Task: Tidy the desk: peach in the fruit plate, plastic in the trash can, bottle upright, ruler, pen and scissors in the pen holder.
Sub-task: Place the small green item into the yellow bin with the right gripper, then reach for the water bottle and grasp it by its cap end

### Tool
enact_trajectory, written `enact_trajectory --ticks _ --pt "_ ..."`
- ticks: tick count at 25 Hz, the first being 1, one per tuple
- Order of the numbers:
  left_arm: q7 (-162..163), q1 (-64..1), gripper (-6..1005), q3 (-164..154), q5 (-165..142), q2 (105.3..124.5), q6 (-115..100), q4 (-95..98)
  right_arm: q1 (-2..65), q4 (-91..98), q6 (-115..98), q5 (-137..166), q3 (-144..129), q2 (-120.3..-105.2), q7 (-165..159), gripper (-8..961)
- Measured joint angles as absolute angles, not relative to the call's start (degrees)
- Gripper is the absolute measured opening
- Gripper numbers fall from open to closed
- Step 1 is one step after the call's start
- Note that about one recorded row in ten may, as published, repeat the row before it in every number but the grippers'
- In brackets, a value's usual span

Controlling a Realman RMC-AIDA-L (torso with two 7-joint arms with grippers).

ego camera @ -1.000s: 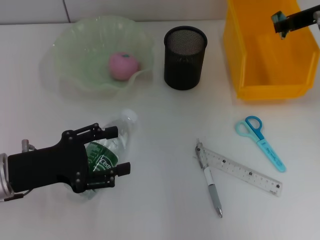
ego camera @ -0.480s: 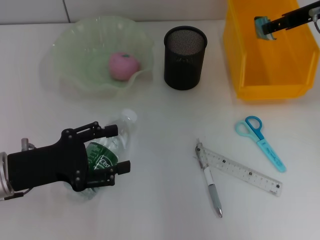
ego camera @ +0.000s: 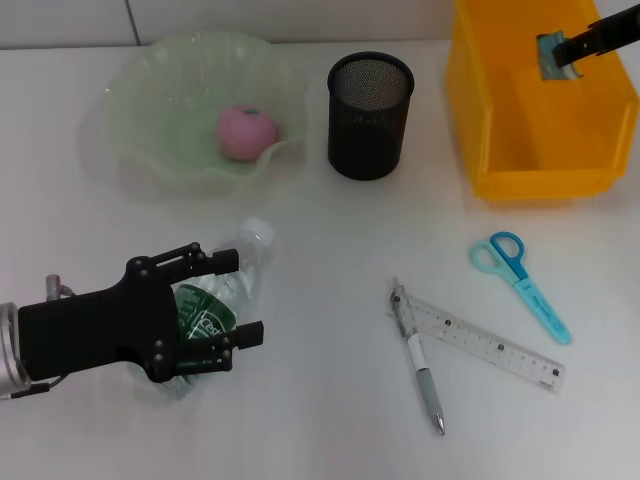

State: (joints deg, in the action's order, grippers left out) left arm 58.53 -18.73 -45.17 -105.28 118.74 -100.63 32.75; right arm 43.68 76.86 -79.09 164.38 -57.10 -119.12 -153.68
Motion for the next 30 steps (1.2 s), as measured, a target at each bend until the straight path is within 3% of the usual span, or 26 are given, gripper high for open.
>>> enact_trajectory --ticks 13,23,30 --pt "58.5 -18.6 842 -45.1 -105.3 118.74 -100.7 32.7 40.7 80.8 -77.3 164.0 -61.5 -119.07 -155.5 841" --pt "58.5 -18.5 841 -45.1 -105.3 118.76 -100.9 32.7 39.3 81.3 -76.6 160.3 -61.9 -118.14 -154.9 839" --pt "58.5 -18.4 842 -44.8 -104.7 118.73 -101.1 32.8 38.4 85.4 -78.1 161.7 -62.4 -119.07 -154.4 839"
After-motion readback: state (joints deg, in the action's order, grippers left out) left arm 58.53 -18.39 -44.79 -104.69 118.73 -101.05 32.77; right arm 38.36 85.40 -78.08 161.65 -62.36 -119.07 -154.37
